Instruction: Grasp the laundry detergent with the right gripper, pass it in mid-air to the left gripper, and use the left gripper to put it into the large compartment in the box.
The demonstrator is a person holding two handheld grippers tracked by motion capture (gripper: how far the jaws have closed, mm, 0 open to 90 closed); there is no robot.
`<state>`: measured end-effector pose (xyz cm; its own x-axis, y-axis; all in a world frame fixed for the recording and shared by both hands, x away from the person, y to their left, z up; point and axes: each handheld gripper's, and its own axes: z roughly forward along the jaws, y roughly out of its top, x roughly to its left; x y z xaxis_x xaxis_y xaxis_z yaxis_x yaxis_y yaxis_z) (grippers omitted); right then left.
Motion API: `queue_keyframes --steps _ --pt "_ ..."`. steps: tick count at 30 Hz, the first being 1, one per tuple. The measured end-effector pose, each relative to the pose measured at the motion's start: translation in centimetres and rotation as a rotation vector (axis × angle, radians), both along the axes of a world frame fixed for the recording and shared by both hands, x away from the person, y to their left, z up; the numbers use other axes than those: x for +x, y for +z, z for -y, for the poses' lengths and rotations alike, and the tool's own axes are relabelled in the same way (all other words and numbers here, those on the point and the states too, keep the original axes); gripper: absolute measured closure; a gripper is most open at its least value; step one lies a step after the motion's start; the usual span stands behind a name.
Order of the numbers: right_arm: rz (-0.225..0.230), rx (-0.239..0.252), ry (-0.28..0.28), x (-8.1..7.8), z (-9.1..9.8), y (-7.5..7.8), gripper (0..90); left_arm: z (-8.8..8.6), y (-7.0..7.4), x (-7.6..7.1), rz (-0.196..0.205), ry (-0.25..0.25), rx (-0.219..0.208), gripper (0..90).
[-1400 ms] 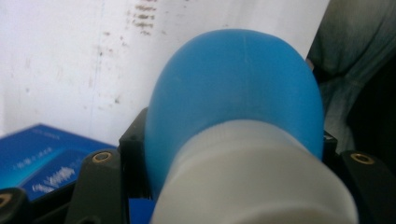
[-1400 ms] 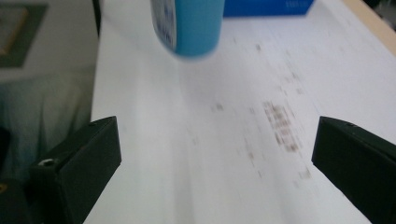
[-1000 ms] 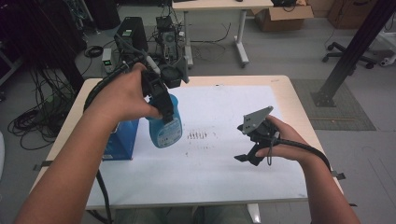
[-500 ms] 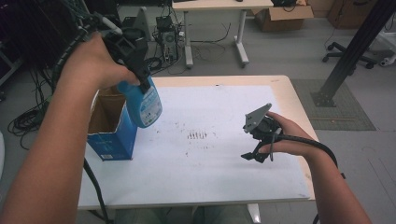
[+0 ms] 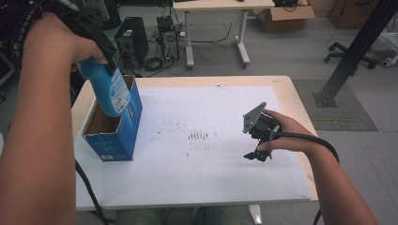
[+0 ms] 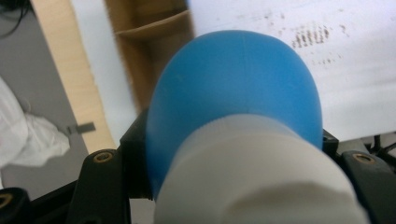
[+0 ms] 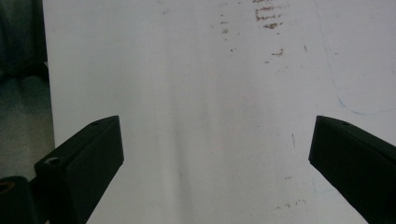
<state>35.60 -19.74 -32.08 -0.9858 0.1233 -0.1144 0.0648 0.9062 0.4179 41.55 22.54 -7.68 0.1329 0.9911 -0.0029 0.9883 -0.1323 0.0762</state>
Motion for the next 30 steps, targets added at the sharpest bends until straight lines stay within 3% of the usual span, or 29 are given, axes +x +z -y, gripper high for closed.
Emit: queue_keyframes --steps 7,12,30 --pt "-0.009 -0.018 0.0 0.1 0.2 -0.1 3.2 -2.2 0.1 0.3 0.001 0.098 -0.012 38.4" --pt "-0.016 -0.021 -0.01 0.2 0.5 -0.2 3.4 -3.0 0.0 0.3 0.003 0.139 -0.002 38.4" --pt "-0.016 -0.01 -0.011 0.0 0.3 -0.1 3.4 -4.1 -3.0 0.7 0.003 0.136 0.0 38.3"
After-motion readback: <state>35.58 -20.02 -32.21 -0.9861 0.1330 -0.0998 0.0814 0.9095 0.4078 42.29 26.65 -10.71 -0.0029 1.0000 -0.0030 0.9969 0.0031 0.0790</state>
